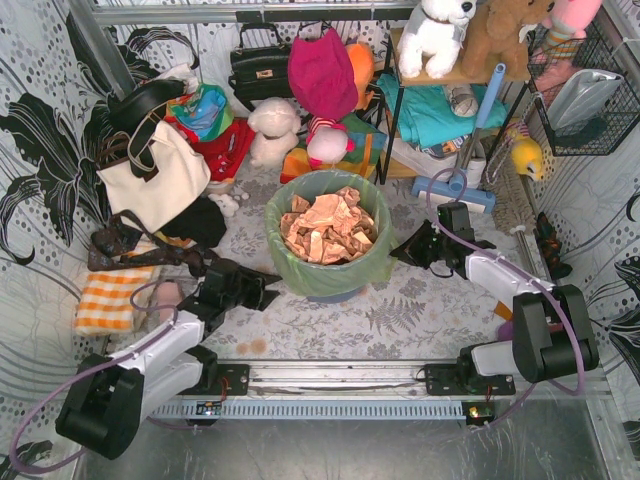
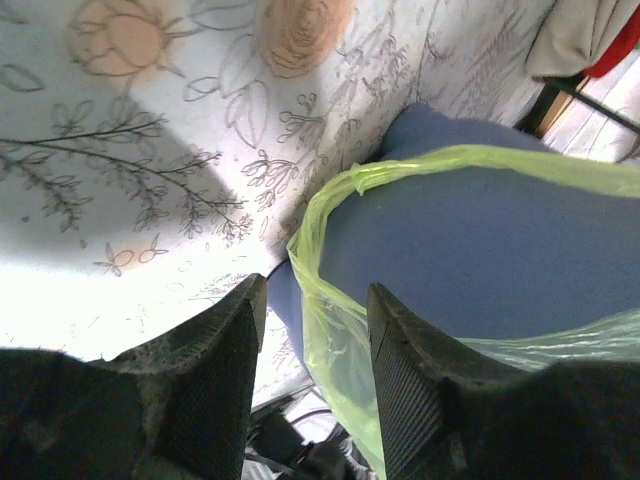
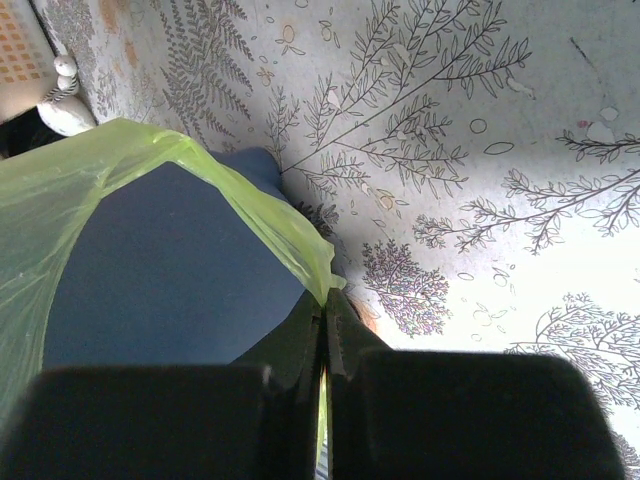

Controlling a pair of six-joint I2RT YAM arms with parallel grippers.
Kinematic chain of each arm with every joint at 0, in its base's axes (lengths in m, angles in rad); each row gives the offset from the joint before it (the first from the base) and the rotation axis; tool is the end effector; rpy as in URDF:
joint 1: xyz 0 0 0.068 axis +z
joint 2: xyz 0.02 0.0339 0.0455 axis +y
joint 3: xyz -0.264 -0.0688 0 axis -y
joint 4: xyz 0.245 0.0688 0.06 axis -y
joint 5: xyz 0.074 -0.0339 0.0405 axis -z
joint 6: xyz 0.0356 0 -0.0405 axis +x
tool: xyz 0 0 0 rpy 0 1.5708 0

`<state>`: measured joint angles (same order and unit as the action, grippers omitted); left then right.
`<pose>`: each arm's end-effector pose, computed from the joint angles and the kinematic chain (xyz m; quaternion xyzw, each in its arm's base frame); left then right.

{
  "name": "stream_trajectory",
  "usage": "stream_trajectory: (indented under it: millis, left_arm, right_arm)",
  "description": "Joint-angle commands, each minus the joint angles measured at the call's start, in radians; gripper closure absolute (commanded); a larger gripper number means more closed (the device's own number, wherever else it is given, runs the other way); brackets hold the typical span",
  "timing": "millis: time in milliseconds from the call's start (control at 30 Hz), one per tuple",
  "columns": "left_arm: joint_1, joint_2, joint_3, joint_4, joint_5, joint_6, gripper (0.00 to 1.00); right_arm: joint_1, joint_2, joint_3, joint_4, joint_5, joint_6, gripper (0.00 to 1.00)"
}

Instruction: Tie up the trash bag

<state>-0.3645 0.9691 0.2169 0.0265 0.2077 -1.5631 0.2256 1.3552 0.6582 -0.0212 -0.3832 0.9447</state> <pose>0.1580 -0.0681 0.1353 -0.4766 0.7730 -0.3889 0.1550 0.2606 0.0735 0.1897 0.2408 0.8644 0.3687 0.2426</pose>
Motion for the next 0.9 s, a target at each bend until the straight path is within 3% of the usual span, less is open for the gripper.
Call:
stream_trajectory:
  millis: [0, 167, 367, 867]
  left_arm:
    - [0.004, -0.031, 0.021, -0.124, -0.077, -0.144, 0.47]
    - [0.003, 0.011, 0.017, -0.116, -0.017, -0.245, 0.46]
    - [0.0, 0.042, 0.006, -0.011, 0.003, -0.283, 0.36]
    - [-0.056, 0.225, 0.061, 0.173, 0.055, -0.305, 0.43]
  right_arm:
    - [-0.005, -0.022, 0.004, -0.014, 0.014, 0.002, 1.0]
    - [-0.005, -0.031, 0.006, -0.019, 0.015, 0.004, 1.0]
    - [-0.006, -0.043, 0.005, -0.022, 0.016, 0.006, 1.0]
    - [-0.005, -0.066, 0.008, -0.049, 0.023, 0.006, 1.0]
